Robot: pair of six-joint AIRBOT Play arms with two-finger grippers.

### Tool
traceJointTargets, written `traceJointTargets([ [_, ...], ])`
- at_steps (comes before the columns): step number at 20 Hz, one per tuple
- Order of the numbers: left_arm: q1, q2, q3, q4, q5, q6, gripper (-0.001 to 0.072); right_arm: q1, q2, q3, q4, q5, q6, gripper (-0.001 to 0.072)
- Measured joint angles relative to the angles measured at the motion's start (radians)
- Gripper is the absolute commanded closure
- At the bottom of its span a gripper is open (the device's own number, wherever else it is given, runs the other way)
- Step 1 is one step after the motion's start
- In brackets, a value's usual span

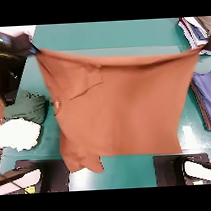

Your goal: Fold the shirts.

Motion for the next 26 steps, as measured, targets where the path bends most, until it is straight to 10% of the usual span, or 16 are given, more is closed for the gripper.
traceJointTargets([
  [11, 0.001, -0.375, 0.067, -0.009, 0.324, 0.053, 0.0680, 0.018, -0.460, 0.266, 0.006, -0.092, -0.002, 0.0701],
  [22, 0.013, -0.386, -0.070, 0.077, 0.014, 0.110, 0.0675, 0.020, -0.299, -0.180, 0.010, -0.117, -0.002, 0.0696],
  [24, 0.013, -0.387, -0.151, 0.083, 0.037, 0.103, 0.0212, 0.024, -0.290, -0.253, 0.030, -0.130, -0.002, 0.0693],
  [26, 0.013, -0.386, -0.201, 0.085, 0.058, 0.082, 0.0208, 0.024, -0.283, -0.303, 0.078, -0.150, -0.002, 0.0436],
])
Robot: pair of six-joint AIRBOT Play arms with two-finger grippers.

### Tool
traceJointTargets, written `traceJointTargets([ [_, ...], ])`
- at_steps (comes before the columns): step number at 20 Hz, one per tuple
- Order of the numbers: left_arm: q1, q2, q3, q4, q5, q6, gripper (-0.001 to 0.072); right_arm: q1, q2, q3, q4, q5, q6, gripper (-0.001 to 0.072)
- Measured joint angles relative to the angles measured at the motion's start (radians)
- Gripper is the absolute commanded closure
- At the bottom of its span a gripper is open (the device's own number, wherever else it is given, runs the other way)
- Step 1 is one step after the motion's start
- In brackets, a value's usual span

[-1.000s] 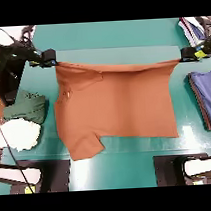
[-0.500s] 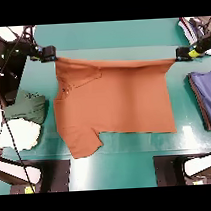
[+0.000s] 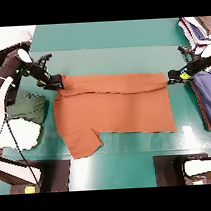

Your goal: Fold the shirts.

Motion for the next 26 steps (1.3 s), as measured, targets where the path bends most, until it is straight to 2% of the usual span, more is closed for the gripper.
traceJointTargets([
  [3, 0.000, 0.034, -0.035, 0.017, -0.004, -0.014, 0.0207, -0.018, 0.020, -0.035, 0.080, -0.004, -0.001, 0.0416],
  [6, 0.002, 0.140, -0.083, 0.111, -0.036, -0.016, 0.0207, -0.052, 0.092, -0.065, 0.124, 0.043, -0.024, 0.0409],
  [11, 0.013, 0.427, -0.373, 0.176, -0.063, -0.028, 0.0207, -0.129, 0.289, -0.211, 0.200, 0.085, -0.066, 0.0399],
  [18, 0.016, 0.779, -0.909, 0.003, -0.005, -0.092, 0.0207, -0.159, 0.469, -0.381, 0.273, 0.064, -0.105, 0.0399],
  [22, 0.016, 0.838, -1.069, -0.092, 0.071, -0.117, 0.0207, -0.162, 0.494, -0.404, 0.292, 0.060, -0.113, 0.0400],
  [26, 0.017, 0.857, -1.140, -0.203, 0.149, -0.127, 0.0210, -0.162, 0.500, -0.409, 0.301, 0.060, -0.115, 0.0400],
])
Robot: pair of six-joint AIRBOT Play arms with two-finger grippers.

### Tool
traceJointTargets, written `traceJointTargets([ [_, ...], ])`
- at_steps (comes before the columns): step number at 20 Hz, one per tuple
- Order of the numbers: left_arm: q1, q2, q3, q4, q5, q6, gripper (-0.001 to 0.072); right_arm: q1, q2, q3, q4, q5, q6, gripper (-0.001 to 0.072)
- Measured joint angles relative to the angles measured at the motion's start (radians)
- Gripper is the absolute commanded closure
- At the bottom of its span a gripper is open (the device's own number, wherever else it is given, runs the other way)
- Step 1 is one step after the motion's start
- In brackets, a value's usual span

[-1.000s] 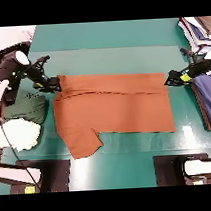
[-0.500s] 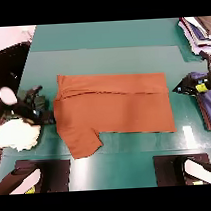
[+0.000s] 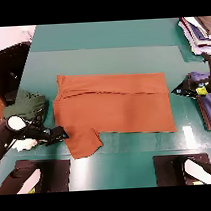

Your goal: Fold the shirts.

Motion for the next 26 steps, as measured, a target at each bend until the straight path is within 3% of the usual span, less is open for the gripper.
traceJointTargets([
  [1, 0.000, 0.001, -0.009, -0.023, 0.018, 0.000, 0.0304, 0.000, 0.001, -0.001, 0.001, 0.000, 0.000, 0.0400],
  [2, -0.001, 0.001, -0.017, -0.032, 0.040, 0.000, 0.0606, 0.000, 0.001, -0.002, 0.001, 0.000, -0.001, 0.0400],
  [3, -0.001, 0.001, -0.024, -0.027, 0.064, 0.005, 0.0672, 0.000, 0.002, -0.002, 0.001, 0.002, -0.001, 0.0400],
  [9, 0.000, 0.018, 0.001, -0.043, 0.045, 0.034, 0.0682, -0.066, 0.016, -0.051, -0.074, 0.067, -0.003, 0.0397],
  [11, -0.001, 0.048, 0.030, -0.042, 0.011, 0.040, 0.0682, -0.121, 0.038, -0.134, -0.146, 0.078, -0.003, 0.0250],
  [14, -0.001, 0.095, 0.070, -0.042, -0.012, 0.044, 0.0682, -0.211, 0.041, -0.274, -0.214, 0.078, -0.002, 0.0254],
  [18, -0.001, 0.119, 0.093, -0.042, -0.031, 0.047, 0.0681, -0.263, -0.017, -0.407, -0.173, 0.037, -0.002, 0.0269],
  [21, -0.001, 0.126, 0.099, -0.039, -0.037, 0.048, 0.0682, -0.227, -0.066, -0.441, -0.121, 0.024, -0.002, 0.0476],
  [23, -0.001, 0.127, 0.101, -0.035, -0.045, 0.051, 0.0683, -0.185, -0.075, -0.449, -0.114, -0.005, -0.002, 0.0696],
  [26, -0.001, 0.133, 0.116, 0.017, -0.110, 0.052, 0.0684, -0.137, -0.031, -0.457, -0.141, -0.033, -0.003, 0.0696],
])
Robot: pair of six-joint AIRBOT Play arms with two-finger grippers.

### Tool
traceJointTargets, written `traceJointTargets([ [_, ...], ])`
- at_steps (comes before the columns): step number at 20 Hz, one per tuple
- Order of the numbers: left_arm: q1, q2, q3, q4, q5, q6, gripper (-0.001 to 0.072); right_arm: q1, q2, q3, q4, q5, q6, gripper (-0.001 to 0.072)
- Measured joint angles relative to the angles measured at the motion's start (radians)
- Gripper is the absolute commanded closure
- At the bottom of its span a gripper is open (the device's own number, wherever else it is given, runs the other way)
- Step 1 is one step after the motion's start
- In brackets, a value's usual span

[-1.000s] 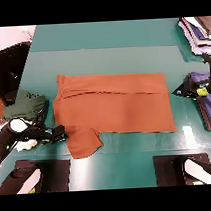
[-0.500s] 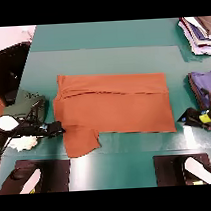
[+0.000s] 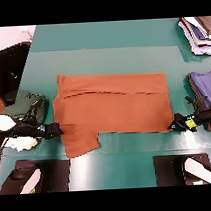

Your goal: Fold the shirts.

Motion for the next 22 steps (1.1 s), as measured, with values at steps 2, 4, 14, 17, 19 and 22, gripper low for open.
traceJointTargets([
  [2, 0.000, 0.037, 0.010, 0.043, -0.068, -0.009, 0.0684, 0.008, 0.069, 0.000, -0.052, 0.000, 0.000, 0.0696],
  [4, 0.000, 0.106, 0.016, 0.072, -0.138, -0.039, 0.0683, 0.003, 0.160, 0.001, -0.084, 0.066, 0.000, 0.0696],
  [14, 0.000, 0.062, 0.188, 0.019, -0.151, -0.045, 0.0682, 0.113, 0.255, 0.248, -0.191, 0.147, 0.050, 0.0697],
  [17, 0.000, -0.140, 0.302, 0.023, -0.022, 0.015, 0.0681, 0.201, 0.086, 0.400, -0.195, 0.082, 0.075, 0.0696],
  [19, 0.000, -0.286, 0.384, 0.025, 0.054, 0.051, 0.0680, 0.243, -0.042, 0.510, -0.198, 0.056, 0.083, 0.0696],
  [22, 0.000, -0.484, 0.495, 0.026, 0.146, 0.089, 0.0681, 0.280, -0.222, 0.671, -0.196, 0.031, 0.090, 0.0695],
])
